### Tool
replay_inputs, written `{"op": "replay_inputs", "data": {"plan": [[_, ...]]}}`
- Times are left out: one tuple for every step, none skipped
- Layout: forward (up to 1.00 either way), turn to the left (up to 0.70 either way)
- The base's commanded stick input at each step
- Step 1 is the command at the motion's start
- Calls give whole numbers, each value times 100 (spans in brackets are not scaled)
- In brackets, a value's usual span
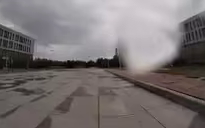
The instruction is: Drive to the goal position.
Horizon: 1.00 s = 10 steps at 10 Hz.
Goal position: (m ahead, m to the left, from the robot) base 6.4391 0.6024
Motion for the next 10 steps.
{"op": "replay_inputs", "data": {"plan": [[70,2],[70,2],[70,6],[70,24],[70,27],[70,14],[70,8],[70,1],[70,2],[70,2]]}}
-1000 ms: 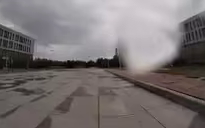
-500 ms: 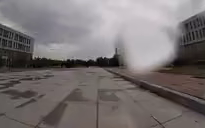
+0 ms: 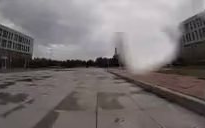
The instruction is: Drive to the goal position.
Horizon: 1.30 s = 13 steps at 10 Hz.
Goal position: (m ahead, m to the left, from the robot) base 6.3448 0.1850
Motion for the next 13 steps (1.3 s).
{"op": "replay_inputs", "data": {"plan": [[70,2],[70,2],[70,0],[70,2],[70,2],[70,1],[70,0],[70,2],[70,2],[70,2],[70,2],[70,0],[70,2]]}}
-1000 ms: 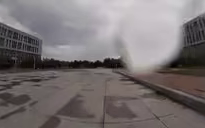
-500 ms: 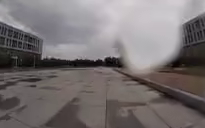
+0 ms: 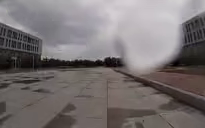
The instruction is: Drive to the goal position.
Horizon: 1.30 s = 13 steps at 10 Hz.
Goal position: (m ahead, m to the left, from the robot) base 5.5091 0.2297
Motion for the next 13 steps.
{"op": "replay_inputs", "data": {"plan": [[70,1],[70,1],[70,2],[70,1],[70,0],[70,2],[70,2],[70,1],[70,1],[70,2],[70,0],[70,2],[70,2]]}}
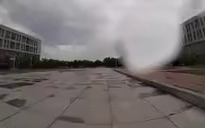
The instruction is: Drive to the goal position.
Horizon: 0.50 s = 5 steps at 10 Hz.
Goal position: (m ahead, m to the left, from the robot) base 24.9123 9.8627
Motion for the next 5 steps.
{"op": "replay_inputs", "data": {"plan": [[70,2],[70,2],[70,2],[70,0],[70,0]]}}
